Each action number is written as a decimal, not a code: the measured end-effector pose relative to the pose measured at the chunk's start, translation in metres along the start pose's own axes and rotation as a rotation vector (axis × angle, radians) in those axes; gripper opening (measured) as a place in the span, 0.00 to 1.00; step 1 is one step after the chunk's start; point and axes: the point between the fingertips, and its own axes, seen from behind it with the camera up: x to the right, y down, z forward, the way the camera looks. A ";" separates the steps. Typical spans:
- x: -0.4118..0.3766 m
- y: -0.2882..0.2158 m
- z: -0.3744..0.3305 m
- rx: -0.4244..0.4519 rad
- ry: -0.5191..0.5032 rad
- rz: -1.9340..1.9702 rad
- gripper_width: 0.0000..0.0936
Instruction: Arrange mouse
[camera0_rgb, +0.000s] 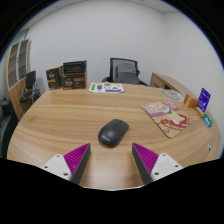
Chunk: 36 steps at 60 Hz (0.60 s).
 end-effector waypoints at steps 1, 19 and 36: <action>0.000 0.000 0.004 -0.002 0.001 0.000 0.93; -0.011 -0.015 0.047 0.000 -0.035 -0.001 0.91; -0.022 -0.035 0.074 -0.013 -0.067 0.009 0.92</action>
